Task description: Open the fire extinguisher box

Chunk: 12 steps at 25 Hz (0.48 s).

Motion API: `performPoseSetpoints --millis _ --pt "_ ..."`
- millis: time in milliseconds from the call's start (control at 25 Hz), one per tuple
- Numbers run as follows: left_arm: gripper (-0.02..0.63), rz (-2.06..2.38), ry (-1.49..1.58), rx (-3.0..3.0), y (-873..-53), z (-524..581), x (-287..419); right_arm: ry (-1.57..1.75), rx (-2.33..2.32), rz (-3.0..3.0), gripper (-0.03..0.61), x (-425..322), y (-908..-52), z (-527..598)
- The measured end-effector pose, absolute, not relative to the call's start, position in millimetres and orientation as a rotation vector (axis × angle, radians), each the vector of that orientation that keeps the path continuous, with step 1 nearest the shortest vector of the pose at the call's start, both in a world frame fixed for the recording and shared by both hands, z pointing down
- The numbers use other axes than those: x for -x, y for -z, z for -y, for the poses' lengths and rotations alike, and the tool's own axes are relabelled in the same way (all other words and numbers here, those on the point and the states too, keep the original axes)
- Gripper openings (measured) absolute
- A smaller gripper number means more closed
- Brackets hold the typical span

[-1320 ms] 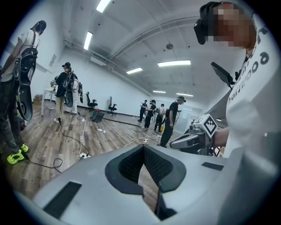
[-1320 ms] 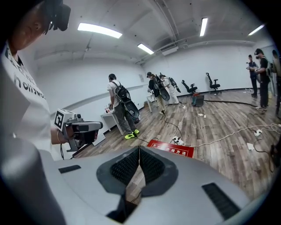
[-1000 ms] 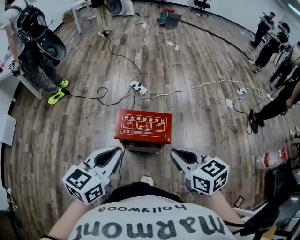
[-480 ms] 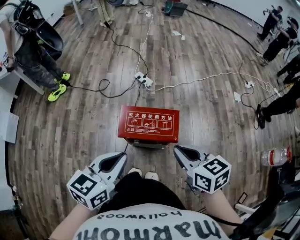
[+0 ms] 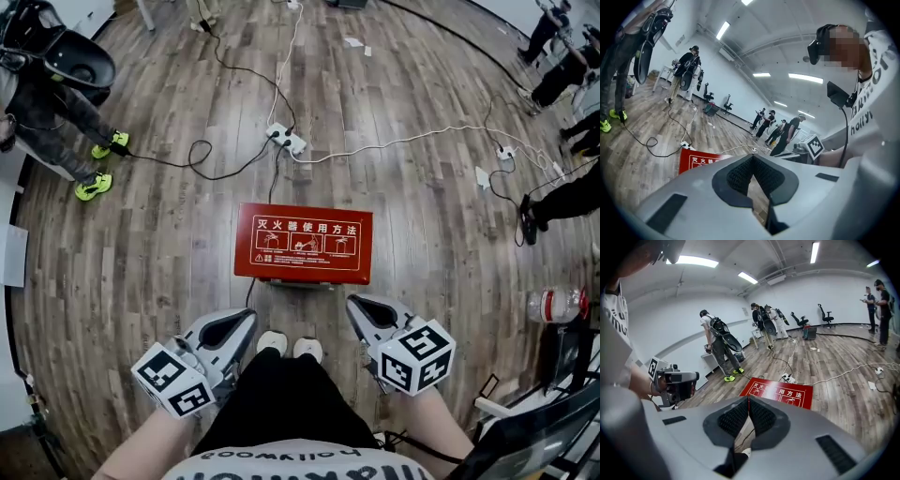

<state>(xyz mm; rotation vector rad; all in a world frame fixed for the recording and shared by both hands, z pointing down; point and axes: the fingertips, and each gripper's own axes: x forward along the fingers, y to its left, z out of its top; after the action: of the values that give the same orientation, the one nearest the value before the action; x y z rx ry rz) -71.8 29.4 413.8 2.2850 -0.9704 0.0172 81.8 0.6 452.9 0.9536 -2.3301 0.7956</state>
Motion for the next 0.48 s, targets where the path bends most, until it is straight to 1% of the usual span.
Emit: performPoseSetpoints --millis 280,480 --pt "0.006 0.893 -0.074 -2.243 -500.6 -14.9 58.9 -0.885 -0.985 2.311 0.011 -67.8 -529.1 7.8" --pt "0.006 0.849 -0.084 -2.233 -543.8 -8.0 49.6 -0.991 -0.987 2.371 0.011 -56.8 -570.4 7.5"
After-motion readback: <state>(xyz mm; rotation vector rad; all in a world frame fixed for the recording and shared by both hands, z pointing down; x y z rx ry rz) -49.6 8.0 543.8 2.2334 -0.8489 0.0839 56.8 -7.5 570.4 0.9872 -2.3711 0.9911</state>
